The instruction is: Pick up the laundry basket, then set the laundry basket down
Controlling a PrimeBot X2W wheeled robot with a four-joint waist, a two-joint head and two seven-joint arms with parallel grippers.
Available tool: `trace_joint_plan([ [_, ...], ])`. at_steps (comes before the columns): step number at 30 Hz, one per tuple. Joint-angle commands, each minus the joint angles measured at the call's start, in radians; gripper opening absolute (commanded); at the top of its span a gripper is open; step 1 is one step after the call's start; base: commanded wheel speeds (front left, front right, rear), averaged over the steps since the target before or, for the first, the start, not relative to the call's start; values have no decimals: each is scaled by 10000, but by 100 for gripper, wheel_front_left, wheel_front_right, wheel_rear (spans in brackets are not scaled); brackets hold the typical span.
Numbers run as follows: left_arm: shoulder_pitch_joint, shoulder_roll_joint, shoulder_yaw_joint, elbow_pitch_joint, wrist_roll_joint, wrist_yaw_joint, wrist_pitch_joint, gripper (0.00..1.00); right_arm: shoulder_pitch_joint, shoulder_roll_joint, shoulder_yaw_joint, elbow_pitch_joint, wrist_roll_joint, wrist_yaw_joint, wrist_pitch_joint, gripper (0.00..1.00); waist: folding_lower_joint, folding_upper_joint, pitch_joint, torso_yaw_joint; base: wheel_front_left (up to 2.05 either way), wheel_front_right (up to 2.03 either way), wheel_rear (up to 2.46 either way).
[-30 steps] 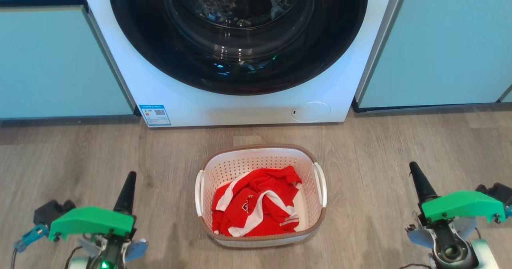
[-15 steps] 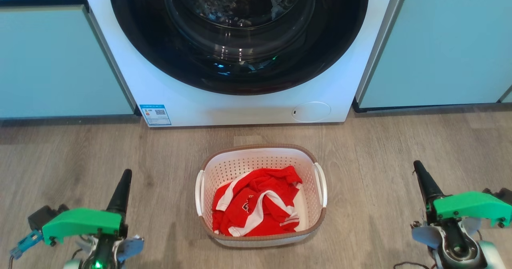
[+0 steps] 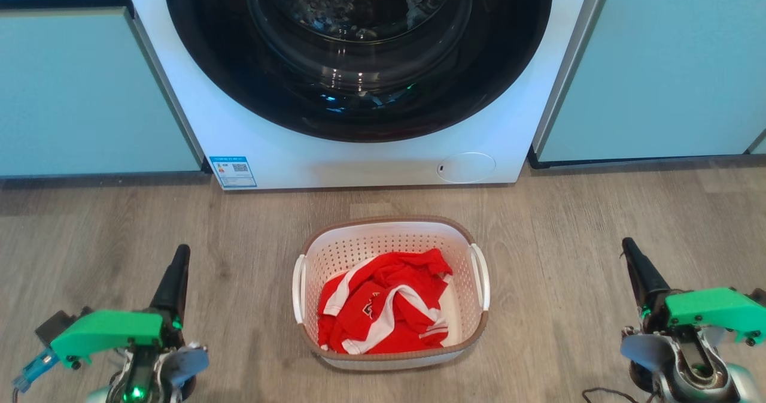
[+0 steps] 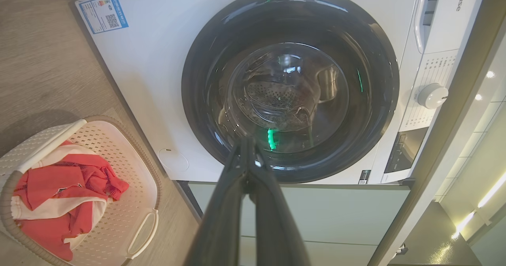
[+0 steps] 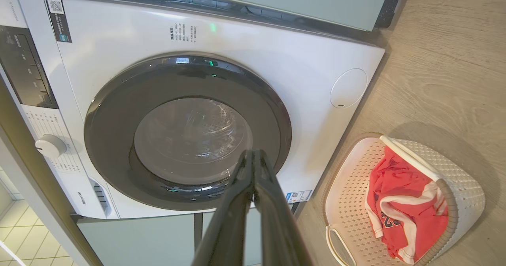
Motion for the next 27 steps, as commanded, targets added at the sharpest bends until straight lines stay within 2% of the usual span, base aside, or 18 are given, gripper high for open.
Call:
trace_joint_plan([
  [1,-576,19,440,-304,-254,-114,79,0,-323,-64,103,-416,304,-20,88,0,0,1,0,1,0,0,0],
  [9,-628,-41,678,-274,-1078,-265,252,0,-311,-60,-12,-458,1199,-23,257,0,0,1,3,10,0,0,0],
  [27,-629,-43,686,-274,-1107,-270,258,0,-311,-60,-15,-460,1230,-23,263,0,0,1,3,10,0,0,0],
])
